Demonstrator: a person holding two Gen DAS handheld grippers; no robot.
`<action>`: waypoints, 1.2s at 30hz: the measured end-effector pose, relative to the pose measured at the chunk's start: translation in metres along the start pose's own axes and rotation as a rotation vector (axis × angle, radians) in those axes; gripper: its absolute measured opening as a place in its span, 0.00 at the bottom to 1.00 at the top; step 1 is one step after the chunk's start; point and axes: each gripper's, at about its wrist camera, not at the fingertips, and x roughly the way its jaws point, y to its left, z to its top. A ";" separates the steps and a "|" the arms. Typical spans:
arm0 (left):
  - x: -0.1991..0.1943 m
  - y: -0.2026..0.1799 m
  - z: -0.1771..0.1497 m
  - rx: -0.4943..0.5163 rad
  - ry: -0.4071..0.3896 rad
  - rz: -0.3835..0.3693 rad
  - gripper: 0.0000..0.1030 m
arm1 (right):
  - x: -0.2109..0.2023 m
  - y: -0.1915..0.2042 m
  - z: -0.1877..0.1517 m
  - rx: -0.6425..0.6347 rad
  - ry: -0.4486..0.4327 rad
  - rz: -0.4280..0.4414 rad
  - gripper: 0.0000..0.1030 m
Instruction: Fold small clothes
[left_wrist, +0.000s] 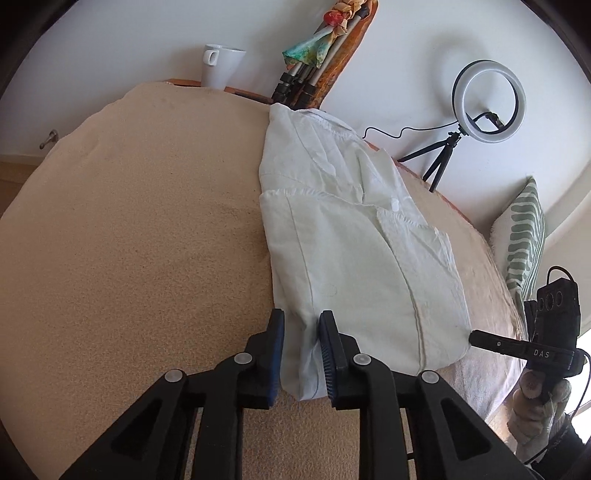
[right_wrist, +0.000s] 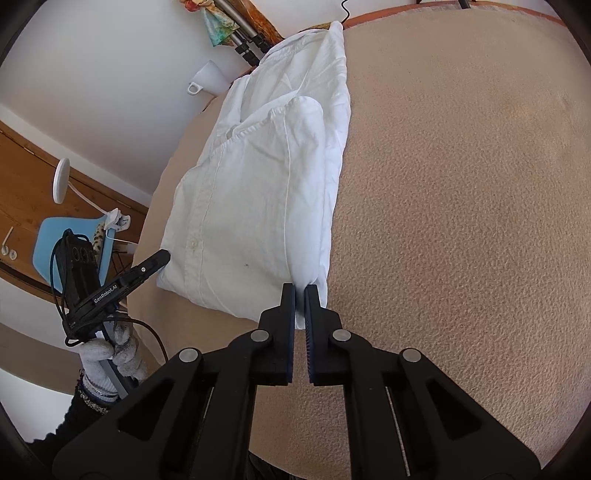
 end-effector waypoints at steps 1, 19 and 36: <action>-0.006 0.000 0.001 0.008 -0.019 0.014 0.24 | -0.005 0.004 0.001 -0.015 -0.011 -0.030 0.05; 0.046 -0.032 0.045 0.240 0.026 0.071 0.29 | 0.040 0.033 0.065 -0.196 -0.095 -0.204 0.03; 0.053 -0.040 0.105 0.239 -0.029 0.049 0.34 | 0.018 0.024 0.130 -0.188 -0.198 -0.137 0.14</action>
